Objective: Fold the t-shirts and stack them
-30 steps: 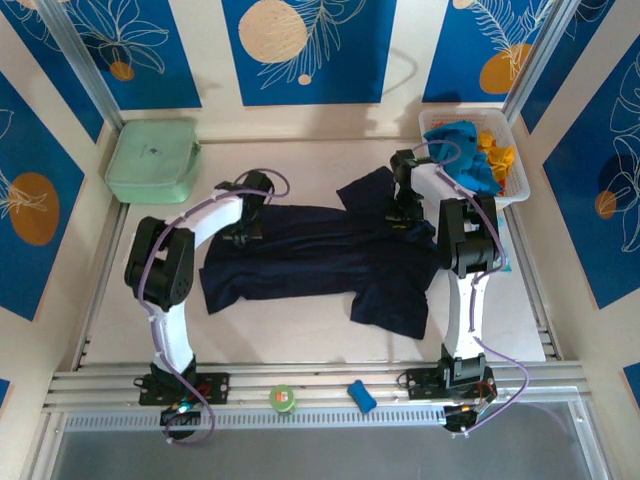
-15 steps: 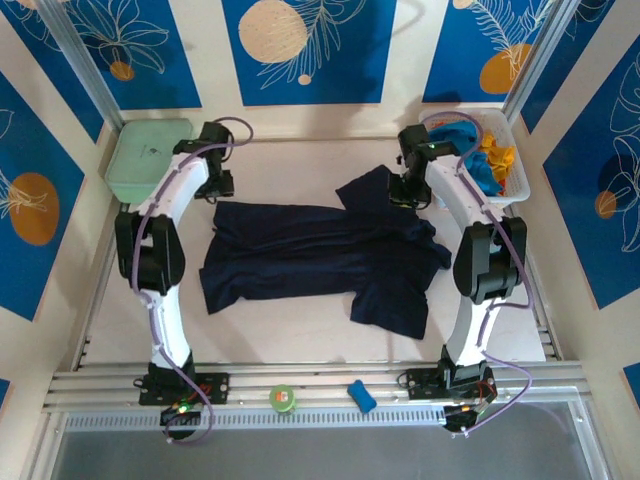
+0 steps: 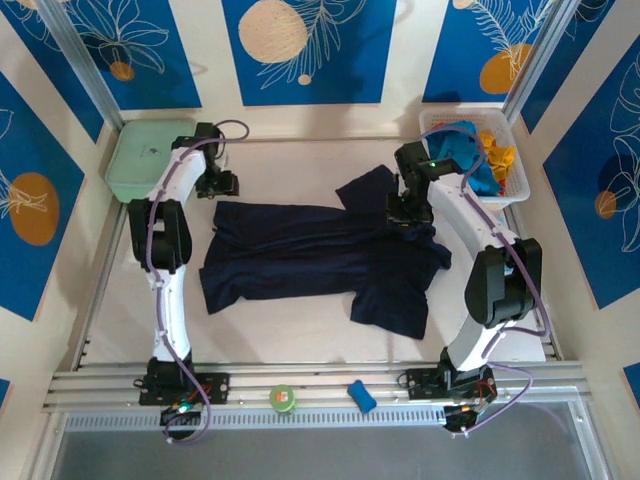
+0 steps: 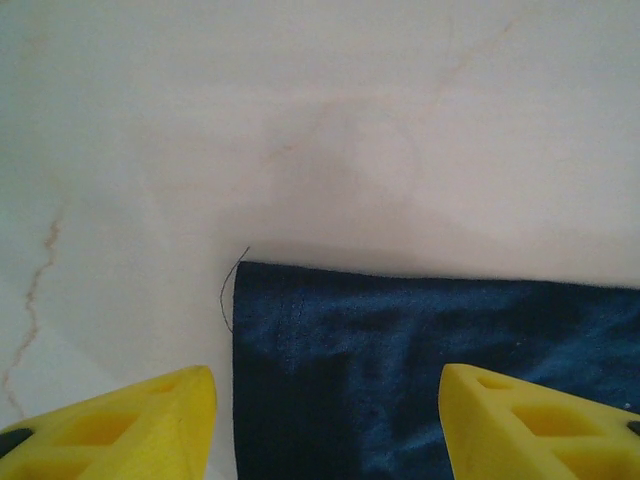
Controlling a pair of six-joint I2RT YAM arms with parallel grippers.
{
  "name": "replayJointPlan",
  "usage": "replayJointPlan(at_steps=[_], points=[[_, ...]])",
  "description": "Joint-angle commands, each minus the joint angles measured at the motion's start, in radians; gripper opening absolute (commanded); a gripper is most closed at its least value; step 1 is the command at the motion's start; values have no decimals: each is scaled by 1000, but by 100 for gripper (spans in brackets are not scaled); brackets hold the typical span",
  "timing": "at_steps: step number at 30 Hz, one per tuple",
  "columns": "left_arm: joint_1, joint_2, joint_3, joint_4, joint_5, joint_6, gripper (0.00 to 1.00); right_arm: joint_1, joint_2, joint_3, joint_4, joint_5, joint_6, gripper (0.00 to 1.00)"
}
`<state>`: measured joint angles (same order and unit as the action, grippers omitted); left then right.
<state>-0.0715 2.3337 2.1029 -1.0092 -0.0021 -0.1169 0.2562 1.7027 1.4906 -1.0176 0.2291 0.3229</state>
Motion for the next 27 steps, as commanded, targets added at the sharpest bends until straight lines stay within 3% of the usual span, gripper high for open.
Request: replayJointPlan(at_steps=[1, 23, 27], points=[[18, 40, 24, -43, 25, 39, 60, 1, -19, -12, -12, -13, 17, 21], [47, 140, 49, -17, 2, 36, 54, 12, -17, -50, -4, -21, 15, 16], [47, 175, 82, -13, 14, 38, 43, 15, -12, -40, -16, -19, 11, 14]])
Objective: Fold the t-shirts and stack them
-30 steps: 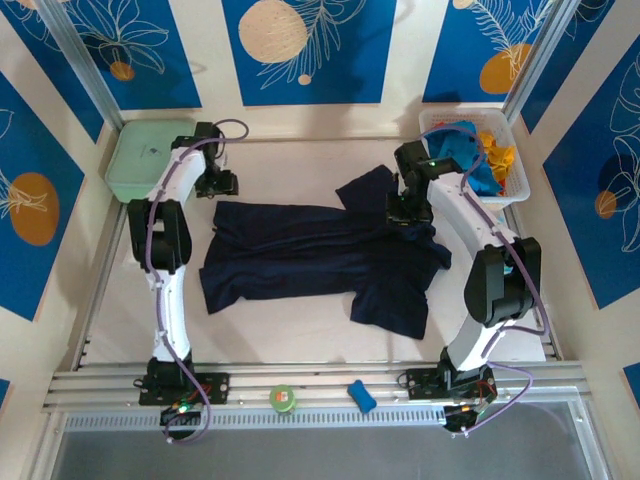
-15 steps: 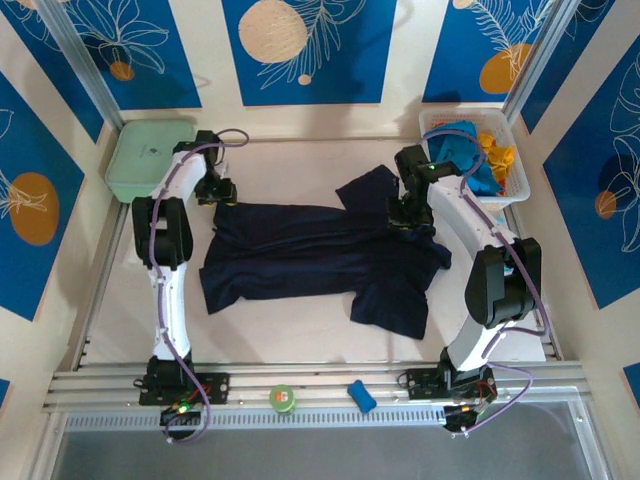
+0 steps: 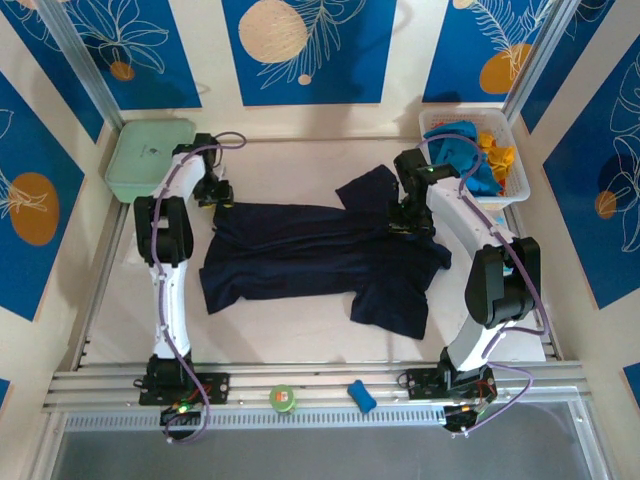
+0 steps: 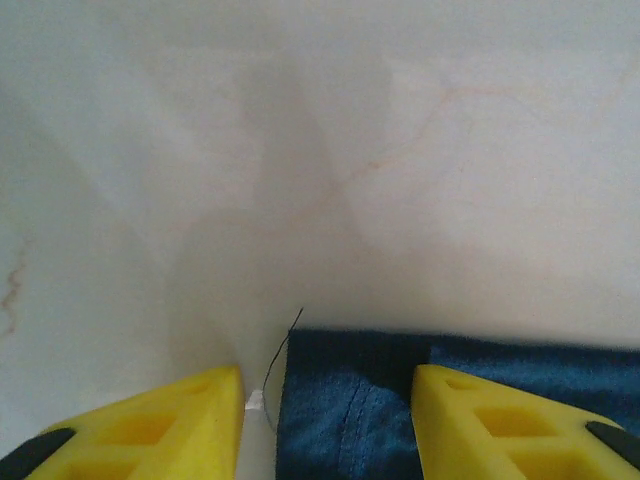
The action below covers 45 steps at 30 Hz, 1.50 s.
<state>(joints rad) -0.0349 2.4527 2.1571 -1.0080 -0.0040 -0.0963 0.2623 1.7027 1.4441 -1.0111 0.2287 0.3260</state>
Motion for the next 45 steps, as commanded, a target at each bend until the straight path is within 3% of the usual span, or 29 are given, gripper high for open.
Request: replayJointPlan(at_steps=[1, 6, 11, 18, 27, 40, 45], points=[[10, 70, 40, -17, 20, 20, 40, 11, -14, 7, -23, -17, 7, 14], [7, 98, 66, -31, 26, 28, 29, 10, -20, -6, -18, -18, 12, 13], [7, 73, 52, -33, 40, -7, 0, 11, -12, -11, 0, -40, 11, 13], [-20, -61, -9, 11, 94, -41, 0, -5, 52, 62, 51, -27, -43, 28], [-37, -239, -58, 27, 64, -106, 0, -97, 332, 363, 93, -17, -87, 47], [-40, -374, -221, 114, 108, -138, 0, -122, 871, 1064, -156, -20, -110, 29], [-42, -399, -263, 126, 109, -146, 0, -110, 962, 1155, -213, -11, -93, 24]])
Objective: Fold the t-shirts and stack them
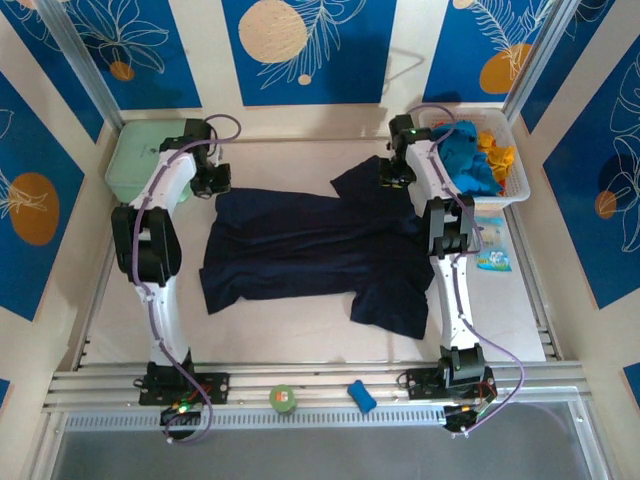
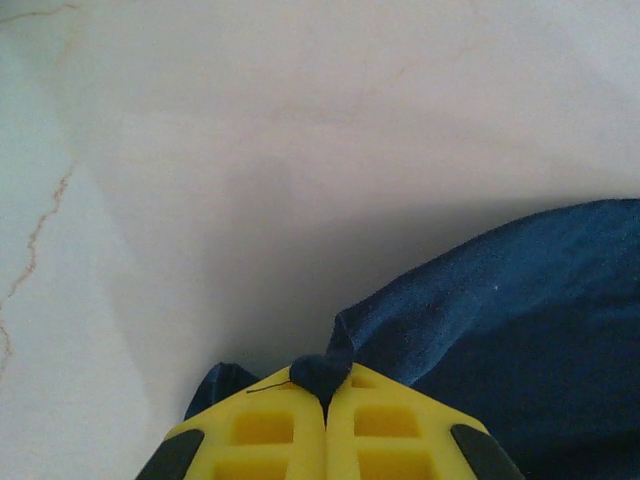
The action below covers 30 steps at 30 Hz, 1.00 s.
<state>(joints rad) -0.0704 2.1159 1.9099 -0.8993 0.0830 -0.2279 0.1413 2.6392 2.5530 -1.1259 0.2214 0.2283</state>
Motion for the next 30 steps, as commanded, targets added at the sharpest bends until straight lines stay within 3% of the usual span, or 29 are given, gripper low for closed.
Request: replayJointPlan(at_steps=[1, 7, 19, 24, 30], points=[[-6, -67, -21, 19, 21, -15, 0, 12, 31, 42, -105, -5, 17, 24], [-6, -110, -68, 17, 5, -19, 0, 43, 16, -55, -130, -11, 51, 17], [-6, -237, -217, 43, -34, -33, 0, 203, -239, -547, 14, -21, 153, 14], [-6, -237, -220, 44, -13, -27, 0, 203, -314, -528, -13, 37, 165, 23], [-9, -246, -224, 46, -3, -28, 0, 175, -364, -358, -52, 96, 114, 40]])
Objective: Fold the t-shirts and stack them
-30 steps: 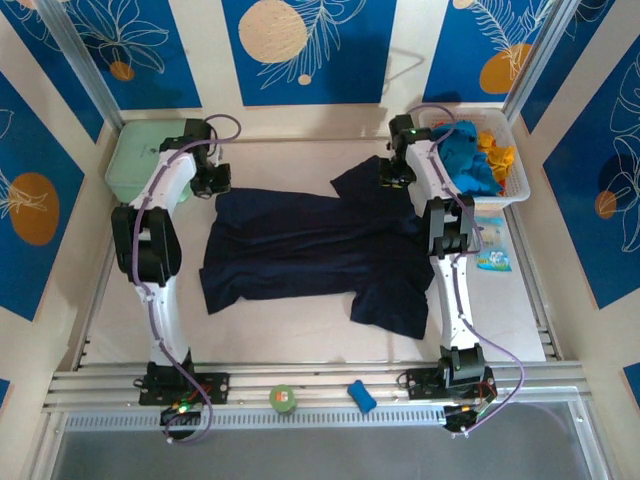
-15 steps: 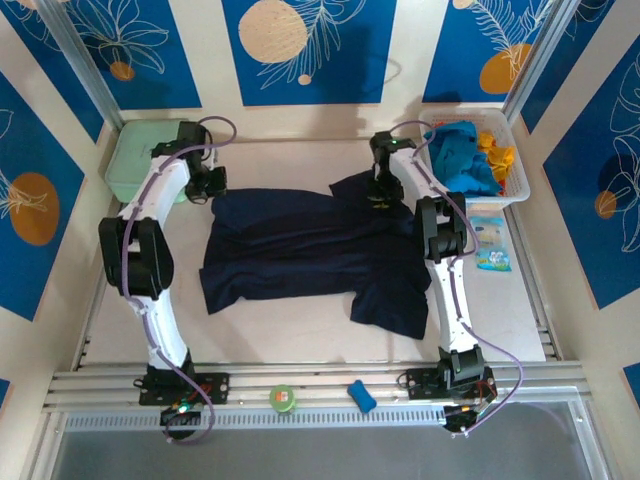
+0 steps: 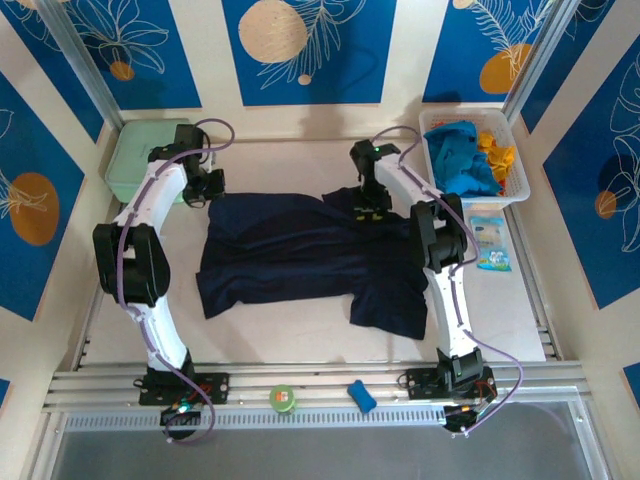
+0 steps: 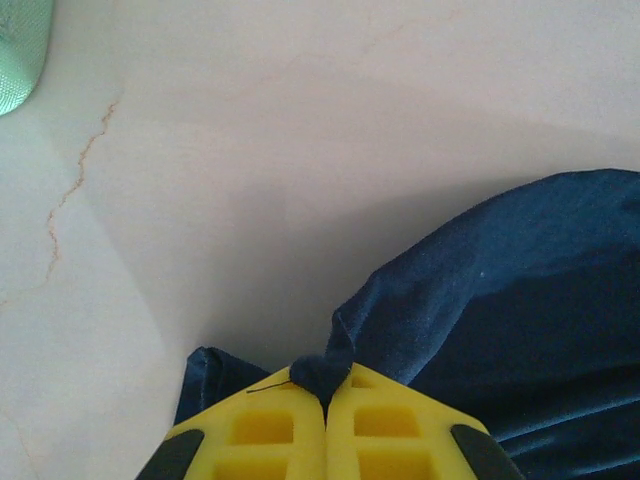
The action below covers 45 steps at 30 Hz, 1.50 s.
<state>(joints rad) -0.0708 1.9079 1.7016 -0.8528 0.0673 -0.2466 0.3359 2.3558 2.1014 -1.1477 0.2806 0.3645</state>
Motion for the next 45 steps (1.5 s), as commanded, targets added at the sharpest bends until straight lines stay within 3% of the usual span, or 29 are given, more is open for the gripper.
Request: replayJointPlan(at_steps=[1, 12, 28, 38, 45], points=[[-9, -39, -16, -2, 14, -10, 0, -27, -73, 121, -29, 38, -35, 42], [-16, -29, -14, -1, 16, -7, 0, -133, 264, 551, -48, -27, -203, 52], [-27, -8, -13, 11, 17, -6, 0, -150, 346, 543, 34, -75, -207, 55], [-30, 6, -19, 22, 22, -5, 0, -156, 427, 626, -17, -84, -203, 49], [-34, 18, -34, 35, 26, -7, 0, -160, 435, 618, -54, -125, -202, 33]])
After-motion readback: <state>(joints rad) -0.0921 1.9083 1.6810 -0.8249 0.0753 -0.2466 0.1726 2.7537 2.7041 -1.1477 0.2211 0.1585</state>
